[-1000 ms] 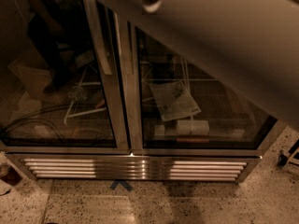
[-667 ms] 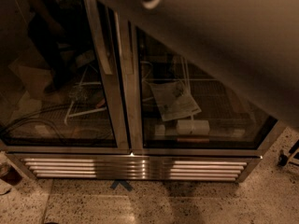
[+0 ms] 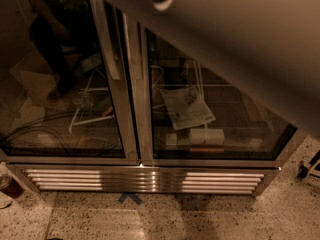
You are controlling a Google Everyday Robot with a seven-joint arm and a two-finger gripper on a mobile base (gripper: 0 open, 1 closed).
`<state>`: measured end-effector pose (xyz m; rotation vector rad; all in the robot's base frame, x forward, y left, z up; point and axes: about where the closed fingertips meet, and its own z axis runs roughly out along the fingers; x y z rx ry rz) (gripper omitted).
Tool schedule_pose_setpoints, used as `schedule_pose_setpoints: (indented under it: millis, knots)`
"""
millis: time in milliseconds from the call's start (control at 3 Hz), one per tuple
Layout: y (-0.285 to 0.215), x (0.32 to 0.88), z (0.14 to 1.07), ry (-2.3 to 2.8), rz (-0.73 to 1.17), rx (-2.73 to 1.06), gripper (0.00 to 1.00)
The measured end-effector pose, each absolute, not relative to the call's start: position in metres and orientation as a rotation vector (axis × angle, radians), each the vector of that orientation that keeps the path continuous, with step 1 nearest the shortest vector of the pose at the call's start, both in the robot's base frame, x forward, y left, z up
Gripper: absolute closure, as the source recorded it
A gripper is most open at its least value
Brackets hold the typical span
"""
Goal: Place 7up can into top drawer
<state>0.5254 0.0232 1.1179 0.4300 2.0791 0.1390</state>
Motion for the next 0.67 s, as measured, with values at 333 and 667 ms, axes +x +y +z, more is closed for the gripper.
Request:
schedule_pose_setpoints:
  millis: [333,667]
  knots:
    - [0.0232,0.5254,1.1179,2.079,0.139,0.430,0.00]
    - [0.0232,0.5254,1.1178,2.079,0.139,0.430,0.00]
